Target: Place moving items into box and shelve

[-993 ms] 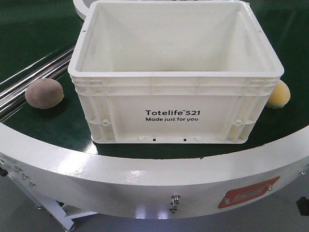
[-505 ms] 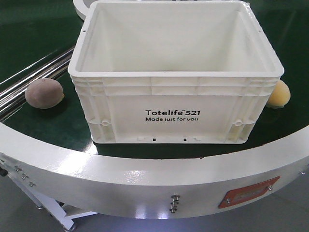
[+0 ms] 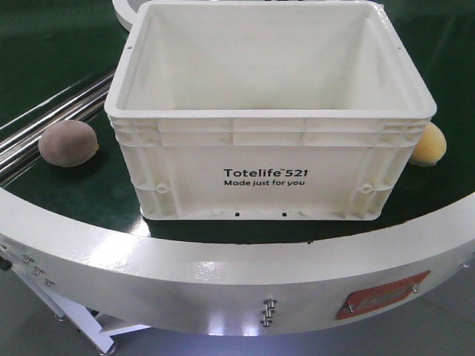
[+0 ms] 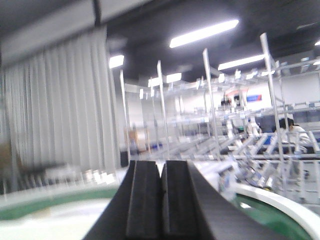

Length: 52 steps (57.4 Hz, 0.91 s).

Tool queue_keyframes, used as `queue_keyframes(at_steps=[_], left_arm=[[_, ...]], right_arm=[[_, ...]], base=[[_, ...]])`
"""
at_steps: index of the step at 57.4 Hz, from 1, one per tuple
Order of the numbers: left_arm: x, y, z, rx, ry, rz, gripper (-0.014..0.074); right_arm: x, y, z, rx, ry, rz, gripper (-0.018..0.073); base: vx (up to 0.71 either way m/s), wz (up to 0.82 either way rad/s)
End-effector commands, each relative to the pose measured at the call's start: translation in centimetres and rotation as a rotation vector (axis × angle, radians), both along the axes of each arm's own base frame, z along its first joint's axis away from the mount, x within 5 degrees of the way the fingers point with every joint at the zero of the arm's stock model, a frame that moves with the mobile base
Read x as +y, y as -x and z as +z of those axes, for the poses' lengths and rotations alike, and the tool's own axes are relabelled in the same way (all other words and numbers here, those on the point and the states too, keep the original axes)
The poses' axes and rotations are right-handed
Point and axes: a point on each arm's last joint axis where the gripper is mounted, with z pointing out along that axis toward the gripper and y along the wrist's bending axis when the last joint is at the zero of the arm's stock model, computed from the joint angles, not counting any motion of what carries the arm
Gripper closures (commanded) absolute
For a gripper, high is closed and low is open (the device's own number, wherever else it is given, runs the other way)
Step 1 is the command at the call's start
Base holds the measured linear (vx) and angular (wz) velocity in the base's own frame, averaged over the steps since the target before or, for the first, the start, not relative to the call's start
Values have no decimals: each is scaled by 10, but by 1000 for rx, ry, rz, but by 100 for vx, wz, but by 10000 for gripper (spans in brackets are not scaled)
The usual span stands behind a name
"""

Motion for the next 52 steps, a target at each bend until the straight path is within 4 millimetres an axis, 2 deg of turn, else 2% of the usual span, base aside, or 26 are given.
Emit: queue_keyframes(at_steps=[1,7,11,20,24,29,43,48,52], left_arm=[[0,-4,13,-66,10,-1,603],[0,-14,5,7,9,-3,600],[-1,-24,-2,62,7,-4,600],[-1,-45,-14,143,6,-4,593],[-1,-54,-19,169,6,-4,588],[-2,-61,-24,196,5,-5,565],[-2,-87,-37,220,5,-1,461],[-2,-96,-40,194,6,2,447],[-2,-105,-42,172,6,5,447]], right_arm=[[1,-18,42,47,119,-22,568],[1,-48,72,136,117,12,568],[3,-69,84,221,103,47,568],[4,-120,84,468,56,112,568],[3,-134,81,547,53,111,568],[2,-144,78,610,-2,114,568],[2,-144,76,617,-51,118,568],[1,-144,76,617,-16,101,568],[-5,-145,75,624,80,33,566]], base=[[0,0],[0,0],[0,0],[0,0],[0,0],[0,0],[0,0],[0,0],[0,0]])
